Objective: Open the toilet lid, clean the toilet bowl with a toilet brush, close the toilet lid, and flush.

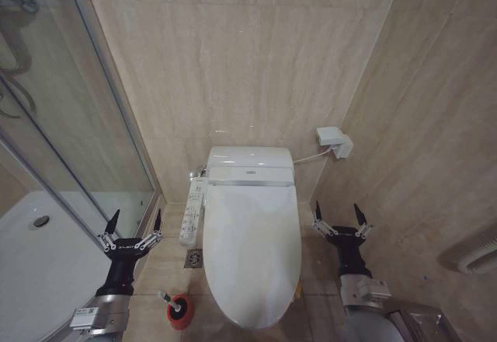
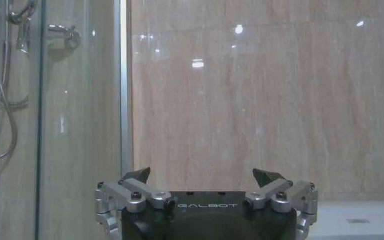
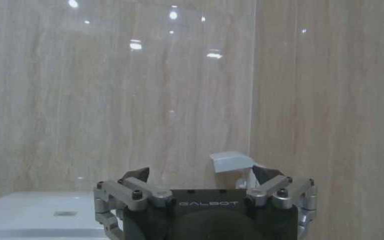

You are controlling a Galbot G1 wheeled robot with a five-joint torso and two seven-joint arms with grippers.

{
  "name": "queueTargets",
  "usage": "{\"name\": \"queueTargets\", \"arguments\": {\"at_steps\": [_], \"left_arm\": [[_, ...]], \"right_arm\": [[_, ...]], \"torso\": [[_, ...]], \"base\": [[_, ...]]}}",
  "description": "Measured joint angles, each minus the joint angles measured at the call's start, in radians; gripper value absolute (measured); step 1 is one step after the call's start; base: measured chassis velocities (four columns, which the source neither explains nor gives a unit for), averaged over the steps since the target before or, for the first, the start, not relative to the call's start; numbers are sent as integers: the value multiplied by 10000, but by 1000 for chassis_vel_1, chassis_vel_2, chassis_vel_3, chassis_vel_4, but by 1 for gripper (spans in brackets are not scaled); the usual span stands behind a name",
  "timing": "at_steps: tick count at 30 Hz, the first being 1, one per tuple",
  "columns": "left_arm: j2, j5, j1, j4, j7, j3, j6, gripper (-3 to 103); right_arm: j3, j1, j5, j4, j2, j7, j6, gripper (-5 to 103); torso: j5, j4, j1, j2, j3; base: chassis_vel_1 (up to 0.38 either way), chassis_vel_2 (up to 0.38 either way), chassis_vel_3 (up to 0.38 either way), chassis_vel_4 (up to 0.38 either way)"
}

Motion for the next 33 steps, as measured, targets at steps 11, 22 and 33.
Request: {"name": "queueTargets", "arguments": {"at_steps": [11, 22, 33], "left_arm": [[0, 0, 3, 0, 0, -1, 0, 100], [0, 0, 9, 0, 1, 0, 1, 100], [1, 0, 0, 1, 0, 0, 0, 100]], "right_arm": [[0, -3, 0, 0, 0, -1, 0, 100], [0, -10, 0, 0, 0, 0, 0, 100], [0, 1, 0, 0, 0, 0, 0, 100]], "torso": [[0, -3, -10, 3, -6], [1, -6, -18, 9, -8], [0, -2, 1, -1, 0]], "base": [[81, -81, -84, 83], [180, -172, -167, 167], [-12, 27, 22, -21]]}}
